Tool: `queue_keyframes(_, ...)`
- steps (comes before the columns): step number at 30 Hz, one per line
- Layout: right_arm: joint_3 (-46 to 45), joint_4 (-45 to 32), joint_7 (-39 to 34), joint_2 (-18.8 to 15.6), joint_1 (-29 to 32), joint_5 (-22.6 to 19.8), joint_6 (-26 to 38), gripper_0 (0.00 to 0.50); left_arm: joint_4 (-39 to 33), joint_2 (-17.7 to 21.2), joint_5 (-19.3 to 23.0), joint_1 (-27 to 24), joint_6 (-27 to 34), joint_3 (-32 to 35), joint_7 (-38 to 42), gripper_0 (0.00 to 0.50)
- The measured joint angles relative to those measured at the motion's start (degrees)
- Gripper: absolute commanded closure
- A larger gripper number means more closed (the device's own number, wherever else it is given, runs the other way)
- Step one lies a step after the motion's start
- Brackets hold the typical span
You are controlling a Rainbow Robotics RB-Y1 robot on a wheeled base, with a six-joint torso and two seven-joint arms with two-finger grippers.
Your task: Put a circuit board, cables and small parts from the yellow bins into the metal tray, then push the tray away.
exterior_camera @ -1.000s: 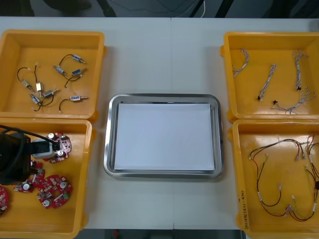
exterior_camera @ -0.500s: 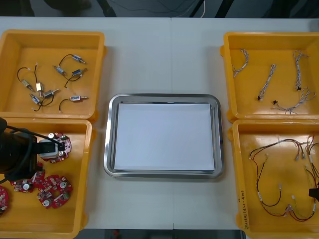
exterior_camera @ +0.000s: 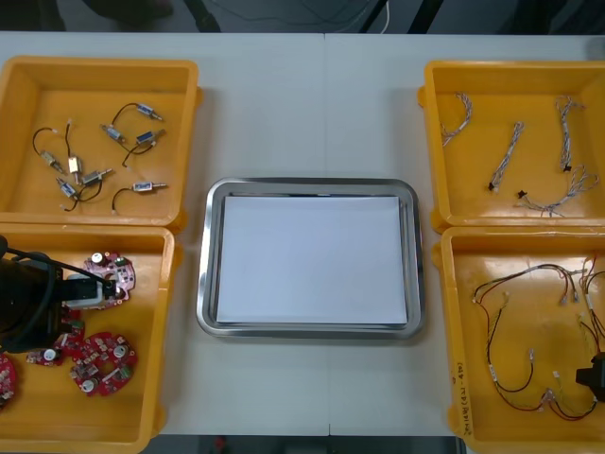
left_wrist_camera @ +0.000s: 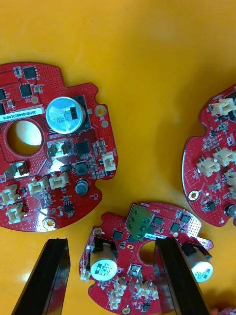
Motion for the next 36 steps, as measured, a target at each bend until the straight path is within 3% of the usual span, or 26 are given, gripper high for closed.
queue_keyframes(25, 3.2, 3.3, 0.0, -1.1, -1.0, -0.2, 1.1, 0.0, 2.8, 0.0, 0.0, -4.2, -2.4, -6.2, 0.0, 0.0)
queue_keyframes(26, 3.3, 3.3, 0.0, -1.2, -1.1, -0.2, 1.1, 0.0, 2.8, 0.0, 0.0, -4.2, -2.4, -6.2, 0.0, 0.017)
queue_keyframes(27, 3.3, 3.3, 0.0, -1.2, -1.1, -0.2, 1.1, 0.0, 2.8, 0.0, 0.0, -4.2, -2.4, -6.2, 0.0, 0.142)
queue_keyframes(28, 3.3, 3.3, 0.0, -1.2, -1.2, -0.2, 1.1, 0.0, 2.8, 0.0, 0.0, -4.2, -2.4, -6.2, 0.0, 0.213)
queue_keyframes(29, 3.3, 3.3, 0.0, -1.2, -1.3, -0.2, 1.1, 0.0, 2.8, 0.0, 0.0, -4.2, -2.4, -6.2, 0.0, 0.428)
queue_keyframes(31, 3.3, 3.4, 0.0, -1.3, -1.5, -0.2, 1.1, 0.016, 2.8, 0.0, 0.0, -4.2, -2.4, -6.2, 0.0, 0.484)
queue_keyframes(32, 3.3, 3.4, 0.0, -1.3, -1.5, -0.2, 1.1, 0.077, 2.8, 0.0, 0.0, -4.2, -2.4, -6.2, 0.0, 0.491)
queue_keyframes(33, 3.3, 3.4, 0.0, -1.3, -1.6, -0.2, 1.1, 0.248, 2.8, 0.0, 0.0, -4.2, -2.4, -6.2, 0.0, 0.496)
queue_keyframes(34, 3.3, 3.4, 0.0, -1.3, -1.6, -0.3, 1.1, 0.318, 2.8, 0.0, 0.0, -4.2, -2.4, -6.2, 0.0, 0.498)
queue_keyframes(36, 3.3, 3.4, 0.0, -1.3, -1.7, -0.3, 1.1, 0.381, 2.8, 0.0, 0.0, -4.2, -2.4, -6.2, 0.0, 0.499)
